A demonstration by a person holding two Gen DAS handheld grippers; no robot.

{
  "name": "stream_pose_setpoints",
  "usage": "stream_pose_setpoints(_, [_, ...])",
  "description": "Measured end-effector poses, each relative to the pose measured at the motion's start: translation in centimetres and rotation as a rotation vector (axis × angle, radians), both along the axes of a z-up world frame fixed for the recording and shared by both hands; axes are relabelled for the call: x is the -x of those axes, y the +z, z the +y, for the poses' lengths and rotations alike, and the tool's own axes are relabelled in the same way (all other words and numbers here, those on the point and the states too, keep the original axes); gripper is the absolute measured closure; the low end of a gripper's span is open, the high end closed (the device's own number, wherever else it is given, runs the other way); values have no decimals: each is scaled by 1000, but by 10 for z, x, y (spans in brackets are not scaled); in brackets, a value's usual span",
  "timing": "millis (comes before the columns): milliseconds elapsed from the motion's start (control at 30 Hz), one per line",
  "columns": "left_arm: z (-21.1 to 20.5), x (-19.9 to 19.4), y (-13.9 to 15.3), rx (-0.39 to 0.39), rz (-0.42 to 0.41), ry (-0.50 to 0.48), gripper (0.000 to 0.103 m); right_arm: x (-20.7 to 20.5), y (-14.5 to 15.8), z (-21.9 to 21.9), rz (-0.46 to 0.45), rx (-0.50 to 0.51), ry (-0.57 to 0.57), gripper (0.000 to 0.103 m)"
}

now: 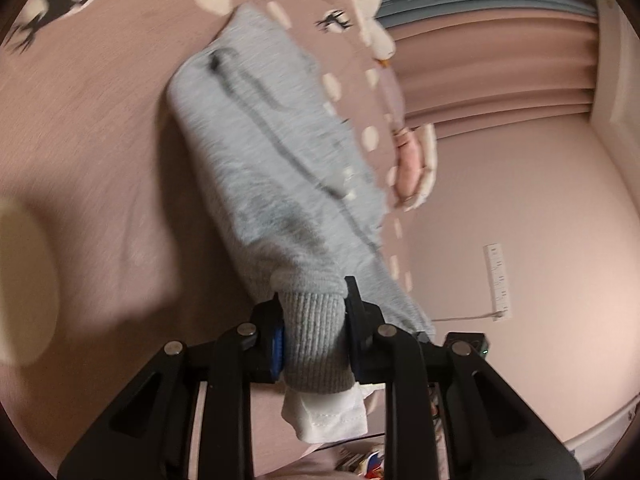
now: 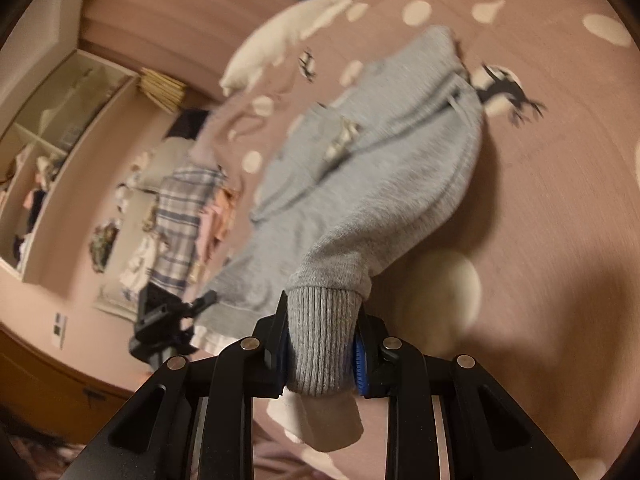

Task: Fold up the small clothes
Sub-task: 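Lift the hem with both tools and fold it toward the collar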

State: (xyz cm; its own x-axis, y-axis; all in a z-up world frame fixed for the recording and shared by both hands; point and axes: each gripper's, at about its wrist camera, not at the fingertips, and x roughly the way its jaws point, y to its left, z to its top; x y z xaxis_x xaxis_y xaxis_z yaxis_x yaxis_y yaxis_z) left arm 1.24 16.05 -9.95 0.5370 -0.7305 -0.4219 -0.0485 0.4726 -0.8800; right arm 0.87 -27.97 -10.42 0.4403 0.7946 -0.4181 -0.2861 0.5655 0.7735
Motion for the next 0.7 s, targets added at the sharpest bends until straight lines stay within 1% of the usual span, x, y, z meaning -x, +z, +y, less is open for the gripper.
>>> stream_pose_setpoints(167, [6, -26, 29, 23, -93, 19, 80, -16, 21, -4, -65, -65, -18, 76])
stream_pose_setpoints(267, [10, -43, 40, 43, -124, 31, 80, -29, 32, -7, -94, -93, -36, 76])
stream_pose_setpoints(433, [15, -74, 51, 60, -149, 43, 80, -57, 48, -8, -134, -99, -59, 76])
stream_pose_setpoints(700, [18, -129, 62, 49, -152, 55, 80, -101, 55, -9, -139, -108, -82, 76])
